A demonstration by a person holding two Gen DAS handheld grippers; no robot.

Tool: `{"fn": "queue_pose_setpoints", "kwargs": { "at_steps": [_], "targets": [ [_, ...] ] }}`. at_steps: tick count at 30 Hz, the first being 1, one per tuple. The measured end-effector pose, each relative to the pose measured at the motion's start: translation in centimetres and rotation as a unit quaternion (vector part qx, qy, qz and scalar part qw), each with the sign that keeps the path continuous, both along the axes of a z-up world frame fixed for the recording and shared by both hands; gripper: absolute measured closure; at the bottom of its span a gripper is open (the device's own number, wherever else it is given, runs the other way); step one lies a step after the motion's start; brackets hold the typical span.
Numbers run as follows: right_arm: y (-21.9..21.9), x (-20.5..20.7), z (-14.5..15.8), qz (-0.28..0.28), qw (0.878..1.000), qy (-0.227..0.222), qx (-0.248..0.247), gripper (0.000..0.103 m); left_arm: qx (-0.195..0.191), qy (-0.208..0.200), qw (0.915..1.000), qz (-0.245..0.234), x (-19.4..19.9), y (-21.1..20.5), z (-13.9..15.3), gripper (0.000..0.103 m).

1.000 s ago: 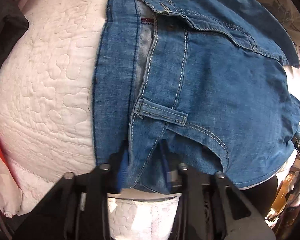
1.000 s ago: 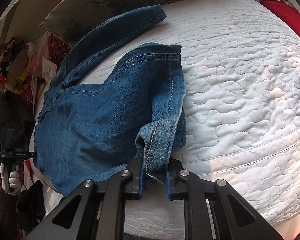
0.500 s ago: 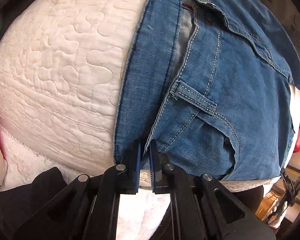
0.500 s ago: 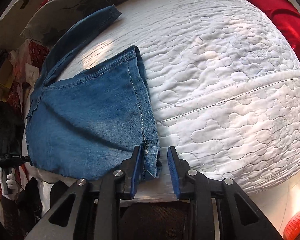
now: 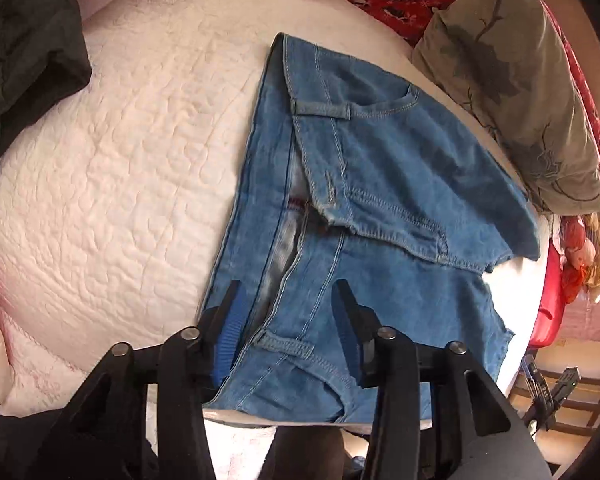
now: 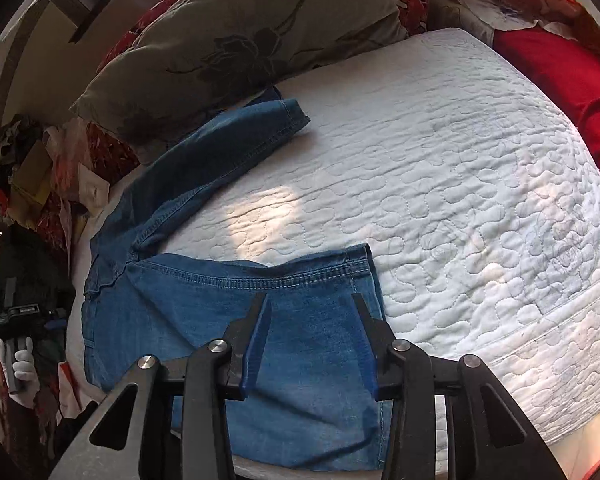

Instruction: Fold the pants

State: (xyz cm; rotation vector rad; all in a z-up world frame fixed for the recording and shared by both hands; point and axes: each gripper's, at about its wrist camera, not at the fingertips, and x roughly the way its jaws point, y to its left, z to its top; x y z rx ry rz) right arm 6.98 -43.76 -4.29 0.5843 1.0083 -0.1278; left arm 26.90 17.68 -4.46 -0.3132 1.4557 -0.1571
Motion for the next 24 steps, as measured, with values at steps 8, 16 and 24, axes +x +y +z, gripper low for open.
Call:
{"fn": "queue_pose_setpoints", "kwargs": {
  "at_steps": [8, 16, 24],
  "targets": [
    [-3.6, 13.2, 0.7, -0.045, 0.998, -0.038, 0.024, 0.05, -0.029, 0.023, 0.9982, 0.048, 7.6, -3.1, -2.2, 0.052],
    [-4.9, 28.1, -2.6, 0.007, 1.0, 0.012, -0.01, 0.047, -0.041, 0.029, 0.9949, 0.088, 14.7, -1.4, -4.1, 0.052],
    [-2.2, 33.4, -6.8, 0.066, 0.994, 0.05, -0.073, 0.049, -0.046, 0.059, 0.9923, 0.098, 16.7, -2.0, -7.8, 0.052]
  ]
}}
